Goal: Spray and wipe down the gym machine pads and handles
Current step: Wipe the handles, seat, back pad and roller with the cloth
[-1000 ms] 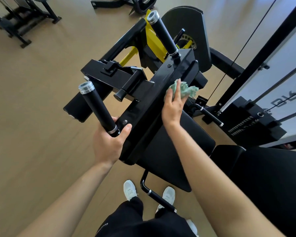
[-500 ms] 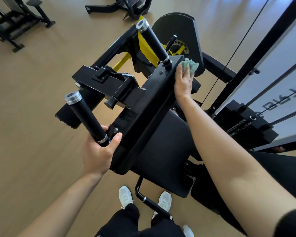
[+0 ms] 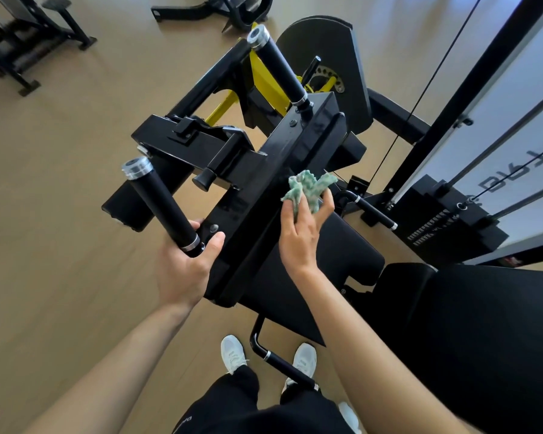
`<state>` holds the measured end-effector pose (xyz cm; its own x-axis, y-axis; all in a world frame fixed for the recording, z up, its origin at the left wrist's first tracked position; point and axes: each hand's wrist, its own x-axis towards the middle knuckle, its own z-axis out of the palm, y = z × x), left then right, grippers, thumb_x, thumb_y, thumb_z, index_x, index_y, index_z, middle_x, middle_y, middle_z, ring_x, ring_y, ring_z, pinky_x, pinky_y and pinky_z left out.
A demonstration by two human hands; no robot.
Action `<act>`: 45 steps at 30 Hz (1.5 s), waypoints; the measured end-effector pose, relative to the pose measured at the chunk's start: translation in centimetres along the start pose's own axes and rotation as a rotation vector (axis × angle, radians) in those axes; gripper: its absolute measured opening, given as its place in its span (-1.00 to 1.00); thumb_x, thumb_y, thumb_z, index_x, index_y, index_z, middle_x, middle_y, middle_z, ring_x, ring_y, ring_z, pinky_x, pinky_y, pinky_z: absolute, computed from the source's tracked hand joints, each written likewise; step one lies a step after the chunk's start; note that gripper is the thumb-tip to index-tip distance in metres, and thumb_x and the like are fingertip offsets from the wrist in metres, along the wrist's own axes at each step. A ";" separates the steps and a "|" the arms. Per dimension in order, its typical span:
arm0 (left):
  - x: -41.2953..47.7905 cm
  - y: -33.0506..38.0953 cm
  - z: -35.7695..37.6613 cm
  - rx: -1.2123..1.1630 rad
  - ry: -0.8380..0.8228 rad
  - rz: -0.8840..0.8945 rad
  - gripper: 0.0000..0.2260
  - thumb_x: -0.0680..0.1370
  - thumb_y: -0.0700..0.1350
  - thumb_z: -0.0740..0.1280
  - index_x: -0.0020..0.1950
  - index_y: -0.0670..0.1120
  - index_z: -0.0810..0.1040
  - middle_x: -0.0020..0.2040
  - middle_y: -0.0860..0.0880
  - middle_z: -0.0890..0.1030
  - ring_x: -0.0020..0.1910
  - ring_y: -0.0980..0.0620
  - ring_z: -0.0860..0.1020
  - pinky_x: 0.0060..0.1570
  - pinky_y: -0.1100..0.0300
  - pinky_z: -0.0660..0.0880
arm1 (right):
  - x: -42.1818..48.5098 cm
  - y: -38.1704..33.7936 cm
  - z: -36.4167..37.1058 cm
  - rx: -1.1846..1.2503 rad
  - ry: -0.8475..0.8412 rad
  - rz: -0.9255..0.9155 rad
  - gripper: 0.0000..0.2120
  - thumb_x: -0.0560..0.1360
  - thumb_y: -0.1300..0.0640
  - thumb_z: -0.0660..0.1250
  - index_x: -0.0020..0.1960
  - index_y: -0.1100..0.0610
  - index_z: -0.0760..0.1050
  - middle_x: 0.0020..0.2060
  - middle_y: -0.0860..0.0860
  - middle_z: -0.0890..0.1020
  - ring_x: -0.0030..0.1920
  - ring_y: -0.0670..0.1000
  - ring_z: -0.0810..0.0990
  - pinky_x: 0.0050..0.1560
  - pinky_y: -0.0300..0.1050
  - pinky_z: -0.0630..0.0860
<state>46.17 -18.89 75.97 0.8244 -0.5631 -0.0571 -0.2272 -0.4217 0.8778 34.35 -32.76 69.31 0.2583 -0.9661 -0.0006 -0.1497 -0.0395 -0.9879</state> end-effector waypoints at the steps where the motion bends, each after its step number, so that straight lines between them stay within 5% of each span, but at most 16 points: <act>1: 0.0 0.0 0.0 0.000 0.000 -0.002 -0.67 0.42 0.12 0.51 0.08 0.02 0.57 -0.08 0.05 0.64 -0.01 0.03 0.65 0.13 -0.07 0.60 | -0.4 -0.1 -0.5 -0.032 0.013 -0.030 -0.64 0.71 0.04 0.23 0.44 0.13 0.50 0.60 -0.08 -0.03 0.45 -0.30 0.24 0.42 -0.44 0.22; 3: -0.1 0.1 0.0 -0.002 0.001 -0.004 -0.67 0.42 0.11 0.51 0.08 0.01 0.57 -0.10 0.07 0.63 -0.03 0.06 0.64 0.12 -0.02 0.60 | -0.7 -0.4 -1.5 -0.078 0.032 -0.101 -0.71 0.70 0.03 0.23 0.30 0.15 0.59 0.62 -0.18 -0.09 0.50 -0.33 0.16 0.32 -0.56 0.20; 6: 0.0 0.0 0.0 -0.007 0.008 0.000 -0.68 0.42 0.09 0.51 0.07 -0.01 0.57 -0.10 0.05 0.63 -0.04 0.05 0.64 0.11 -0.01 0.60 | -0.3 -0.5 -2.0 -0.180 -0.031 -0.171 -0.63 0.69 -0.06 0.20 0.38 0.07 0.57 0.67 -0.16 -0.08 0.55 -0.22 0.12 0.40 -0.35 0.22; 11: 0.1 -0.2 0.0 -0.005 0.003 0.003 -0.69 0.42 0.08 0.51 0.07 -0.01 0.57 -0.10 0.02 0.63 -0.03 0.03 0.64 0.12 -0.05 0.61 | 2.2 -1.0 0.1 -0.233 -0.109 -0.086 -0.46 0.71 -0.14 0.14 0.65 -0.19 0.10 0.68 -0.15 -0.10 0.62 0.07 0.16 0.48 0.10 0.31; 19: 0.3 -0.6 0.2 -0.027 0.024 0.007 -0.69 0.41 0.08 0.52 0.06 0.01 0.57 -0.03 0.14 0.67 0.02 0.12 0.65 0.14 0.02 0.59 | 13.1 -3.2 -1.4 -0.078 0.017 0.129 -0.49 0.77 0.03 0.02 0.68 -0.11 -0.01 0.68 -0.02 -0.18 0.62 0.05 0.07 0.35 -0.29 0.13; 24: 0.3 -0.6 0.2 -0.032 0.012 0.028 -0.78 0.42 0.05 0.51 0.01 0.10 0.56 -0.03 0.23 0.67 0.02 0.14 0.65 0.12 0.04 0.58 | 17.8 -2.1 -2.4 0.066 0.033 0.158 -0.51 0.76 0.05 0.06 0.66 -0.10 0.10 0.62 0.04 0.05 0.60 0.09 0.16 0.60 -0.03 0.06; 27: 0.2 -0.5 0.1 -0.022 0.013 0.034 -0.80 0.42 0.07 0.50 -0.03 0.17 0.55 -0.04 0.25 0.67 0.01 0.15 0.64 0.12 0.03 0.58 | 17.5 -1.3 -2.3 0.138 0.021 0.153 -0.50 0.75 0.09 0.09 0.66 -0.10 0.12 0.64 0.04 -0.01 0.63 0.09 0.10 0.64 0.14 0.09; 34: 0.0 -0.3 0.1 0.006 0.025 0.008 -0.75 0.42 0.12 0.49 0.05 0.17 0.56 -0.06 0.29 0.63 0.03 0.21 0.61 0.19 -0.01 0.59 | 7.8 -0.5 0.3 0.209 -0.052 0.094 -0.45 0.73 0.15 0.12 0.65 -0.16 0.08 0.65 -0.04 -0.30 0.66 0.06 -0.11 0.59 0.04 0.09; 39: -0.3 0.2 0.0 0.025 0.033 0.026 -0.66 0.48 0.04 0.53 0.19 -0.05 0.59 -0.03 0.18 0.63 0.02 0.31 0.58 0.18 0.06 0.57 | -0.9 -1.0 2.4 0.223 -0.133 0.103 -0.44 0.74 0.15 0.13 0.64 -0.22 0.04 0.63 -0.14 -0.35 0.53 -0.19 -0.08 0.40 -0.27 0.17; 45: -0.3 0.0 0.0 0.051 0.035 0.058 -0.66 0.46 0.08 0.50 0.17 -0.01 0.59 -0.03 0.19 0.64 0.00 0.25 0.61 0.12 0.11 0.57 | -9.4 -1.3 4.6 0.201 -0.199 0.104 -0.40 0.73 0.13 0.17 0.50 -0.46 0.03 0.60 -0.23 -0.35 0.38 -0.62 -0.04 0.20 -0.67 0.16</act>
<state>45.93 -18.76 76.01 0.8266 -0.5627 0.0112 -0.3011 -0.4253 0.8535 36.48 -22.42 69.91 0.4363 -0.8925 -0.1144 0.0012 0.1277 -0.9918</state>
